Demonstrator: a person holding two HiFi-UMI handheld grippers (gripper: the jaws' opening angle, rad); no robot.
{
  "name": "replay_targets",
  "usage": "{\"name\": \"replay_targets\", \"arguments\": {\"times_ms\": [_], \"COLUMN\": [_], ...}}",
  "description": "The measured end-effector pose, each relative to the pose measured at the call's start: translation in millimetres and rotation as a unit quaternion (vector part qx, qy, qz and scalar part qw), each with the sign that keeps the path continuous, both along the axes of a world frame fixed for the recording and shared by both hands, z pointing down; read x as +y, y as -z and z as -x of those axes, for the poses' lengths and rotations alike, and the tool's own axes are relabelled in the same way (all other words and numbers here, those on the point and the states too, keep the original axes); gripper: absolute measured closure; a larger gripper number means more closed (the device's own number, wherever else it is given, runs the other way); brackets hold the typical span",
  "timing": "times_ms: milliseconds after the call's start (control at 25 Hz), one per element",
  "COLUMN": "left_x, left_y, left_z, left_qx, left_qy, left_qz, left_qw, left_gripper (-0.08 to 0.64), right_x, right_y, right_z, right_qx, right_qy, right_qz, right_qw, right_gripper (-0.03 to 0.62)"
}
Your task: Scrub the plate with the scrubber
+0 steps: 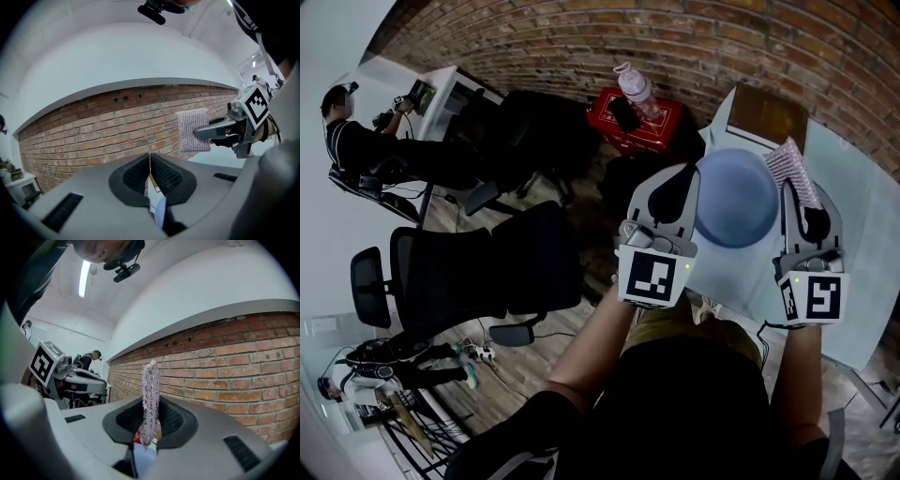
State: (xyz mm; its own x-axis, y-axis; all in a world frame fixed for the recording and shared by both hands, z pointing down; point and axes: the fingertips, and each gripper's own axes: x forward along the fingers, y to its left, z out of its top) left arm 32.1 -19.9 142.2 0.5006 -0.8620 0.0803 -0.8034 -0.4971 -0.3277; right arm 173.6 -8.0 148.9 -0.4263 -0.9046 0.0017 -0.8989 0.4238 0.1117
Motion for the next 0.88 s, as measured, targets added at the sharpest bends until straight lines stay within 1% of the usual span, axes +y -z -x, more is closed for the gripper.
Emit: {"name": "replay_targets", "arguments": {"times_ms": [160, 280, 400, 480, 560, 680, 800, 880], "left_x": [-26.3, -44.6, -59.0, -62.8, -67.4, -74.3, -79.8, -81.0], "left_y": [-28.0, -55.5, -77.5, -93.2, -108.7, -132.2, -153.0, -169.5], "left_z": [20.3, 34.1, 39.5, 42.2, 44.7, 46.5, 45.5, 43.8], "left_qx": [0.015, 0.020, 0.028, 0.030, 0.023, 0.014, 0.024, 0.036], "left_qy": [-0.020, -0.034, -0.052, -0.062, -0.065, -0.061, -0.051, -0.041], "left_qz": [0.036, 0.058, 0.072, 0.097, 0.120, 0.139, 0.136, 0.147], "left_qw": [0.9990, 0.9975, 0.9956, 0.9929, 0.9904, 0.9884, 0.9891, 0.9876], "left_gripper": [0.534, 0.534, 0.534, 0.534, 0.534, 0.534, 0.534, 0.534], "right_x": [-16.4, -27.0, -35.5, -38.9, -43.4, -45.5, -43.5, -45.8], "right_y": [-12.8, -32.1, -52.6, -62.3, -72.7, -95.1, -125.2, -142.6], "right_z": [18.2, 33.2, 45.5, 51.5, 54.6, 54.3, 53.0, 50.9], "right_qx": [0.011, 0.016, 0.020, 0.019, 0.016, -0.002, -0.014, -0.017], "right_qy": [-0.028, -0.044, -0.058, -0.067, -0.072, -0.070, -0.059, -0.058], "right_qz": [0.018, 0.036, 0.052, 0.063, 0.076, 0.100, 0.123, 0.138], "right_qw": [0.999, 0.998, 0.997, 0.996, 0.994, 0.993, 0.990, 0.989], "right_gripper": [0.505, 0.505, 0.505, 0.505, 0.505, 0.505, 0.505, 0.505]}}
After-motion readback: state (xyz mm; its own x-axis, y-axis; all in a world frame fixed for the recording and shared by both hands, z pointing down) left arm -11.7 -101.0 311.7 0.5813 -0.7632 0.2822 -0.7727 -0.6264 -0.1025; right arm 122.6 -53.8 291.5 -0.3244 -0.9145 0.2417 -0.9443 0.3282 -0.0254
